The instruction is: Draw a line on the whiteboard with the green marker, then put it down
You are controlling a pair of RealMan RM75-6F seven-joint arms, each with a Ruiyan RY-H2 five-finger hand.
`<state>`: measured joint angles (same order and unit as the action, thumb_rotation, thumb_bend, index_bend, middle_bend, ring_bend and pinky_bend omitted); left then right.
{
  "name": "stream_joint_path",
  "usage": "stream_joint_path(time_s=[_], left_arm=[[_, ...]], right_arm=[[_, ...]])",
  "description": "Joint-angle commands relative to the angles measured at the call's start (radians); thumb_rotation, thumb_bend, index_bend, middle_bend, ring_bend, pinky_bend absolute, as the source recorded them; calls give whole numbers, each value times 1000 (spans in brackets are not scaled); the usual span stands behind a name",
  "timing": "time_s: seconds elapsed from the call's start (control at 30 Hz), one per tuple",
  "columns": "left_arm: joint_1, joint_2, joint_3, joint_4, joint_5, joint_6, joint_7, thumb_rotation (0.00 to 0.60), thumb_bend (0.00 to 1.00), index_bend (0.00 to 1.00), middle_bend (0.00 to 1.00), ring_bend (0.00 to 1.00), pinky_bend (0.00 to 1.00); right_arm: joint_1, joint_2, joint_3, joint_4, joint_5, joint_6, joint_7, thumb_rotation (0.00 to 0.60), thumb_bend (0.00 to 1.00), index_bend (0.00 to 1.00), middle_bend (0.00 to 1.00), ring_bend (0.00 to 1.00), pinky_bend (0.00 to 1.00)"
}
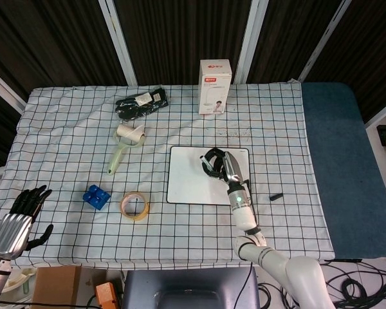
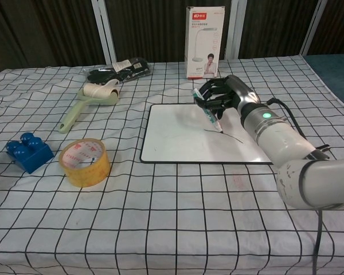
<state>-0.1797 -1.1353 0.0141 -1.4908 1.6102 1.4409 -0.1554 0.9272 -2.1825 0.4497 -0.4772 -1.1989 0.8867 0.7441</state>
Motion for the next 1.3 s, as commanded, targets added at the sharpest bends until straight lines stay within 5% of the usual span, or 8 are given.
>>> stream_joint_path(time_s=[0.03,0.7,0.93,1.07,1.3], left_arm=[[0,1,1,0,0,0,-1,600,401,0,0,0,0],[-11,-6,-8,2,-35,-37,15,600,401,0,0,0,0],[-11,-7,-15,2,-46,-38,16,600,401,0,0,0,0],[-5,-8,-13,0,-35,-20,18,600,401,0,0,0,0],[1,-9,-5,-5,-17,-4,23,600,402,0,0,0,0]], right_arm=[[2,-4,-2,11,-1,-1,-1,600,389,1000,765,684,727],[16,16,-19,169,-13,-20,12,600,390,1000,765,685,727],[16,59,-21,151,-25,33,54,600,390,1000,765,685,728],[-29,116,-79,98,-91,147,25,600,390,1000,765,690,731],[-144,308,-227,-71,-223,297,-270,600,389,1000,765,690,733]])
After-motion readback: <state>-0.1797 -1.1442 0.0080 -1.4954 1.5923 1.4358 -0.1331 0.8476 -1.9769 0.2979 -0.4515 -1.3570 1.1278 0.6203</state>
